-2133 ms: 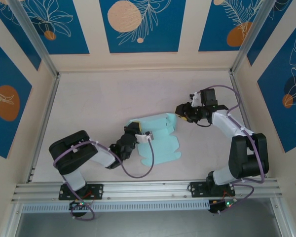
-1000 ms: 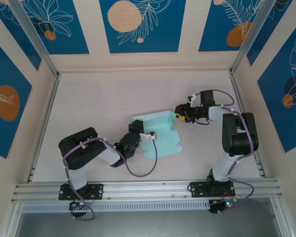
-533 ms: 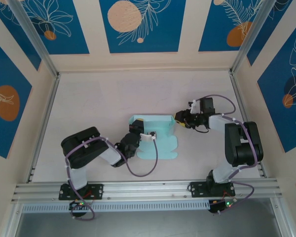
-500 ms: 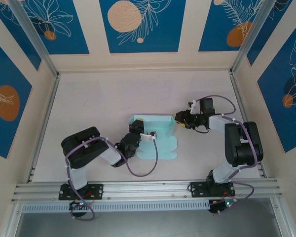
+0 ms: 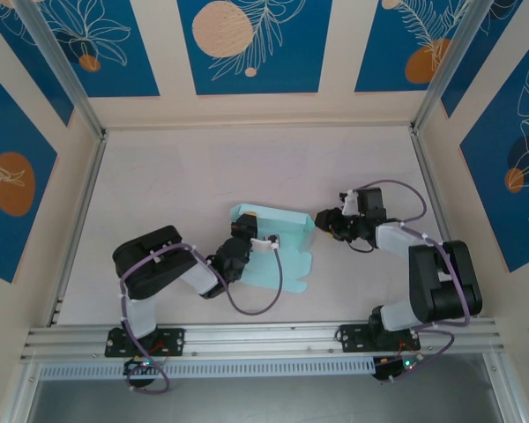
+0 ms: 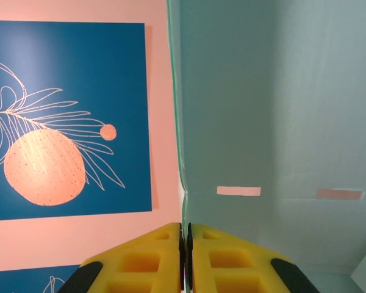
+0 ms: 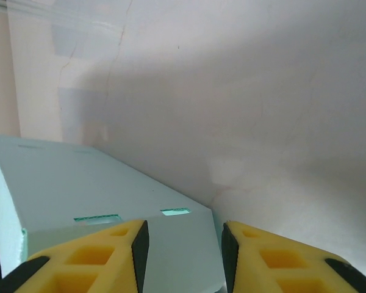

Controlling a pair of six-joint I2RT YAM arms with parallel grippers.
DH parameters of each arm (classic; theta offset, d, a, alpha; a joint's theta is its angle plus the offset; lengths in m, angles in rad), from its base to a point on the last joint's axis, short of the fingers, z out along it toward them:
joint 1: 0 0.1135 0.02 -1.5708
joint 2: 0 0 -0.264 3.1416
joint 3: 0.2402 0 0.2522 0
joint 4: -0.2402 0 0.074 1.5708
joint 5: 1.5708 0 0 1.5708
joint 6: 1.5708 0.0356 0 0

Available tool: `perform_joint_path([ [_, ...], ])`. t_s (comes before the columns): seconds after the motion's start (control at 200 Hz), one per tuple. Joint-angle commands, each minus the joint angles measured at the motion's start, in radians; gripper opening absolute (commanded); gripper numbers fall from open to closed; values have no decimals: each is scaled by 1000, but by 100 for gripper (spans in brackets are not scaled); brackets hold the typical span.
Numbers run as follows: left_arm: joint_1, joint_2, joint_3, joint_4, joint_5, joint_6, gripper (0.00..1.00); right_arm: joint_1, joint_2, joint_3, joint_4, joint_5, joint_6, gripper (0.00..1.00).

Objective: Fold the paper box

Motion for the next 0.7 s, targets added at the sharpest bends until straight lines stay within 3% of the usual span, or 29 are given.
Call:
perform_joint_path([
  [0.0,-12,27,11,-17,-9,15,10,30,-59,-43,10,55,-18,39],
  [0.2,-12,32,12,-13,-9,18,10,91,-140,-64,-78,210,4,39],
  [0.395,-12,36,11,-5,-6,21,10,76,-232,-89,-176,356,34,40],
  [0.695,-11,46,13,6,-9,25,10,93,-373,-155,-153,258,-9,41],
])
